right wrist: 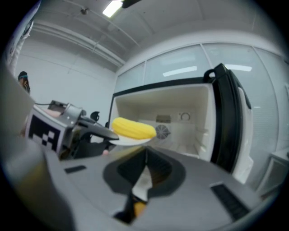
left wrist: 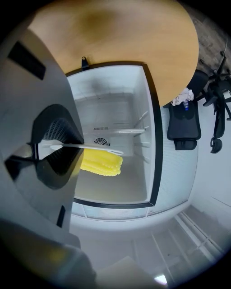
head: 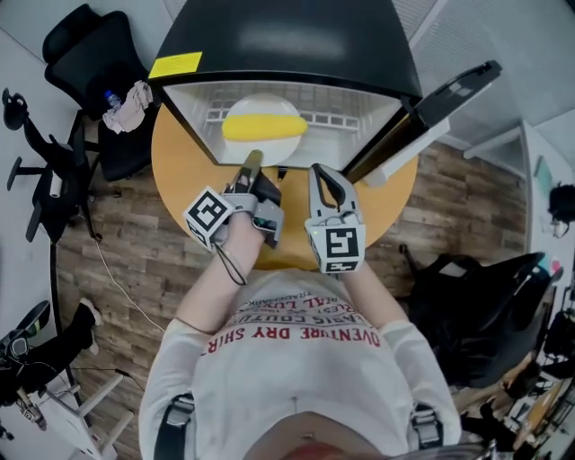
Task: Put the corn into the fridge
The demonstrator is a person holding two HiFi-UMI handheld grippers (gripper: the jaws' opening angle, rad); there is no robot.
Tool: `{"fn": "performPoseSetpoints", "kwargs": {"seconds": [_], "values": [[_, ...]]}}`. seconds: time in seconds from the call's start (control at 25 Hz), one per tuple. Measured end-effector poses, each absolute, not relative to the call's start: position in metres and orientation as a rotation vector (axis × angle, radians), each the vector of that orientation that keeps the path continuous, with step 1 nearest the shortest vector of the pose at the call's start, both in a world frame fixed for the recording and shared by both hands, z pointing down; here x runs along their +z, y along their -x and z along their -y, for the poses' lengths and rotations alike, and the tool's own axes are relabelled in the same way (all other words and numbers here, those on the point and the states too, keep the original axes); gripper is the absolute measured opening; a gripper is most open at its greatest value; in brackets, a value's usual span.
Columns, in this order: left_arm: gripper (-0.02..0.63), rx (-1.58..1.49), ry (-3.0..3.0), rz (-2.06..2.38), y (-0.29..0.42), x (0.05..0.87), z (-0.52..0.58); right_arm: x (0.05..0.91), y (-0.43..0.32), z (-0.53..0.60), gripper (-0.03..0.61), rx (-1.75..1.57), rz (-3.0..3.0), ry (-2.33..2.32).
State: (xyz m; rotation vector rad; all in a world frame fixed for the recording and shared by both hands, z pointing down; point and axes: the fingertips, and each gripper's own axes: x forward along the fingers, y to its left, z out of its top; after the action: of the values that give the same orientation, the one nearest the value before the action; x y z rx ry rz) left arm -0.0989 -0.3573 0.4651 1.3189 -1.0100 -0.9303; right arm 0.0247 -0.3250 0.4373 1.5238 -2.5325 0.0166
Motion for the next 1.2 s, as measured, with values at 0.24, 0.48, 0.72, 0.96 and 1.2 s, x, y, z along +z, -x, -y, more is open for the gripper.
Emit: {"fn": "performPoseSetpoints", "kwargs": {"seconds": [0.24,0.48,0.72,0.96,1.2], "values": [[0.037,-0.89,-1.313,1.006,0.093,0.475,0.384,0.441,-0.029,0.341,0.028,0.029,2.5,-1.55],[0.037,-0.866,-1.301,0.997,0.081,0.484,0.401,0.448,-0.037,0.353,0.028,0.035,2.462,-1.554],[0.038,-0.858,-1.284,1.002,0.079,0.491,0.415,0.452,-0.038,0.364,0.029,0.051,2.458,-1.57],[0.043,-0.864,-1.241,1.0,0.077,0.499,0.421,0.455,-0.04,0.37,0.029,0.06,2.456,-1.567],[0.045,-0.876,-1.23,0.992,0.077,0.498,0.429,0.461,-0.039,0.372,0.028,0.067,2.443,-1.54]]}}
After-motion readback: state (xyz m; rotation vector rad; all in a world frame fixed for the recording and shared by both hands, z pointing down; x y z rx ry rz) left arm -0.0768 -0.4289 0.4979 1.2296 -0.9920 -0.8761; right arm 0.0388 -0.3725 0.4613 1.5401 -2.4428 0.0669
